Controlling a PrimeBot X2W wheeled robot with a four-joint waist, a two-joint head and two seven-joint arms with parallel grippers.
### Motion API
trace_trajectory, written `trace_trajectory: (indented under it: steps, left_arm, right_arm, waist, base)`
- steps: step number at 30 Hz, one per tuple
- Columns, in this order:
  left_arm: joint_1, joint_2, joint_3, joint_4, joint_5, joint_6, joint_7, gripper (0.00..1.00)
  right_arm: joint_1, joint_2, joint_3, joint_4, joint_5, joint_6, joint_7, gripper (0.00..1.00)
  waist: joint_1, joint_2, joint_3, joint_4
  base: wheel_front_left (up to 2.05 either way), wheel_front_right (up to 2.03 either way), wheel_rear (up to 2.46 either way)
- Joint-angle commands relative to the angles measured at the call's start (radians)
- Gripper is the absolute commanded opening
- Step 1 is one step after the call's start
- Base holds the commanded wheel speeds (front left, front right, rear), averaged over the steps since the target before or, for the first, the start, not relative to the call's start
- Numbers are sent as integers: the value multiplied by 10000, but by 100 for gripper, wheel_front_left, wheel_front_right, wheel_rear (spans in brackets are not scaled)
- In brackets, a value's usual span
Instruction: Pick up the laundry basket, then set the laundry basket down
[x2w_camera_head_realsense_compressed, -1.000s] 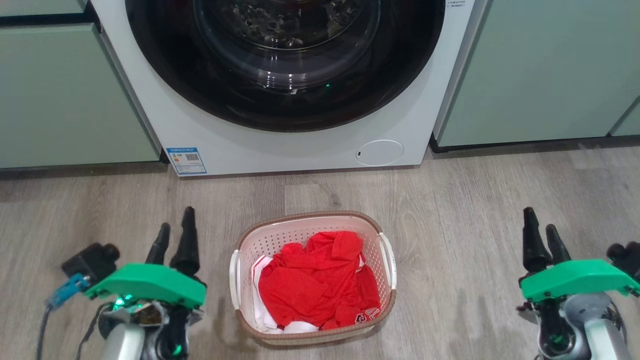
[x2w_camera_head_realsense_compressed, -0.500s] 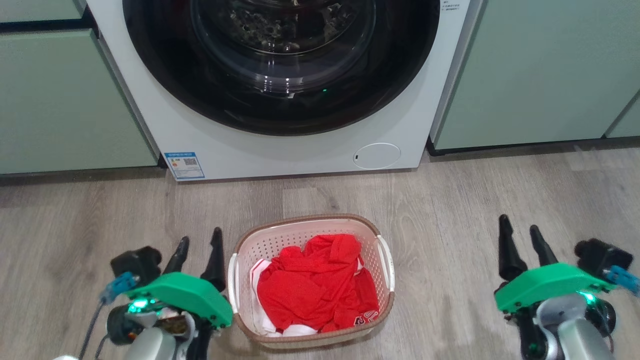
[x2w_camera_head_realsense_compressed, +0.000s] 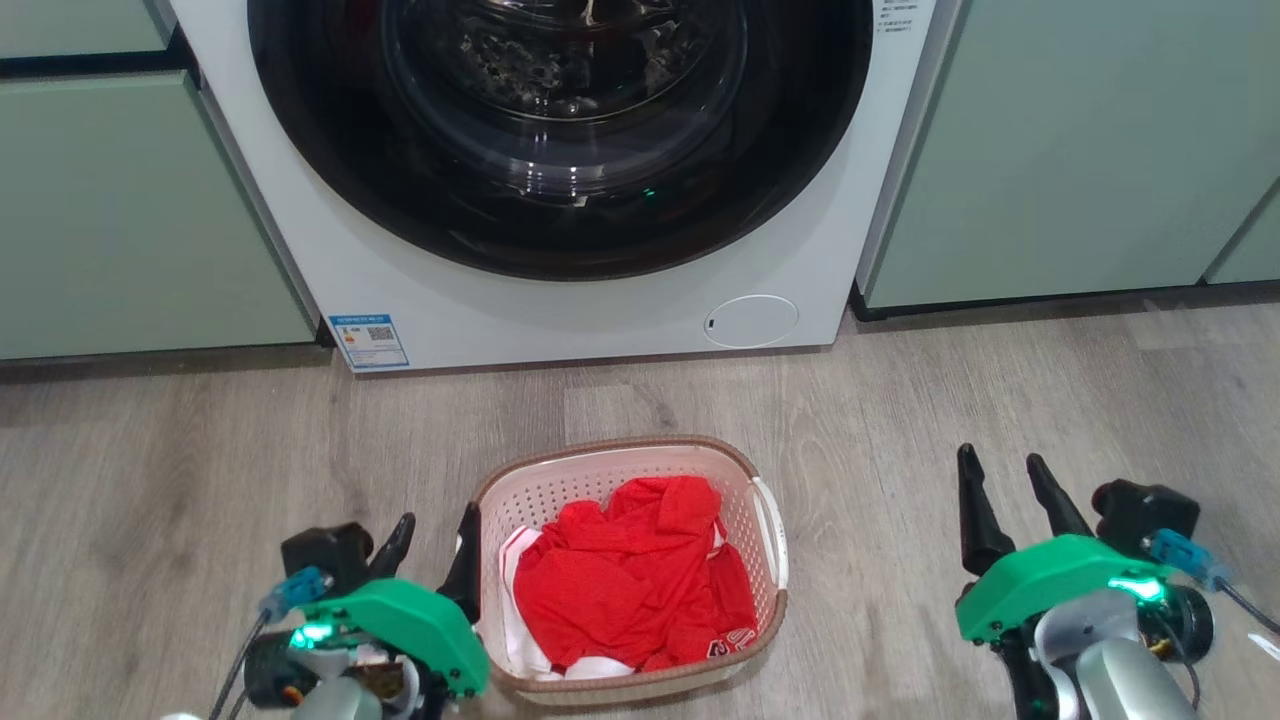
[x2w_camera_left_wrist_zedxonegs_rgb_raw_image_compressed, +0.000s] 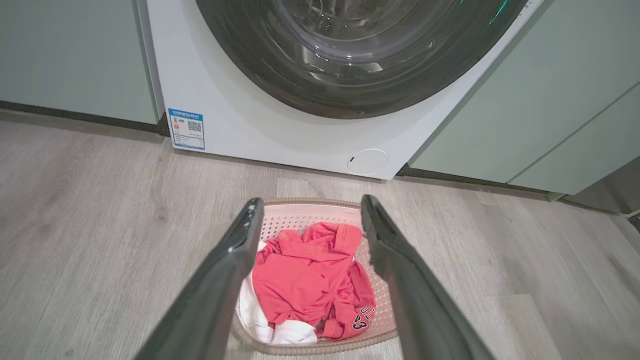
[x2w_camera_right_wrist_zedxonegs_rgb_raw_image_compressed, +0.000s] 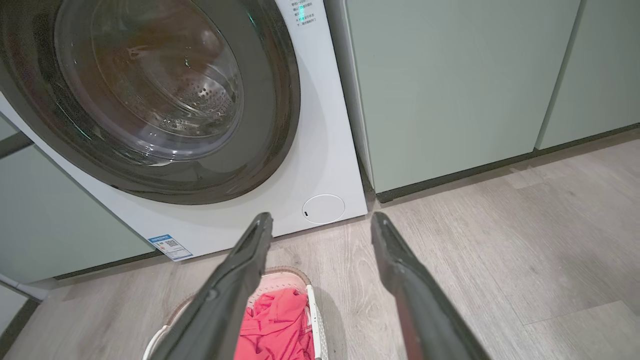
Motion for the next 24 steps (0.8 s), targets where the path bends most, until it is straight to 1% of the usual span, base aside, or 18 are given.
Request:
trace_trajectory:
  steps: [1,7,10,16,24]
  left_arm:
    - [-690,19,169,-250,300,40,-150,100]
    - [-840,-71,84,-364,832,-4,-326,100]
    - [-876,-122,139,-687,1122,10,-414,100]
    - [-733,-302,585,-1896,1781,159,-589,100]
    - [-446,-528,1240,-3638,3231,477,-823,100]
  right_arm:
    - [-603,-156,214,-302,-333,51,-156,100]
    - [-696,-179,360,-250,-910,55,-279,100]
    - [-737,-154,381,-262,-1080,57,-343,100]
    - [-792,-28,257,-553,-1321,60,-545,100]
    - [-953,30,176,-1094,-2246,65,-827,100]
  waist:
    - [0,0,1,3]
    - [0,0,38,13]
    - [0,0,58,16]
    - [0,0,116,27]
    - [0,0,198,51]
  base:
    - [0,0,0]
    - [0,0,0]
    - [0,0,0]
    - [0,0,0]
    - [0,0,0]
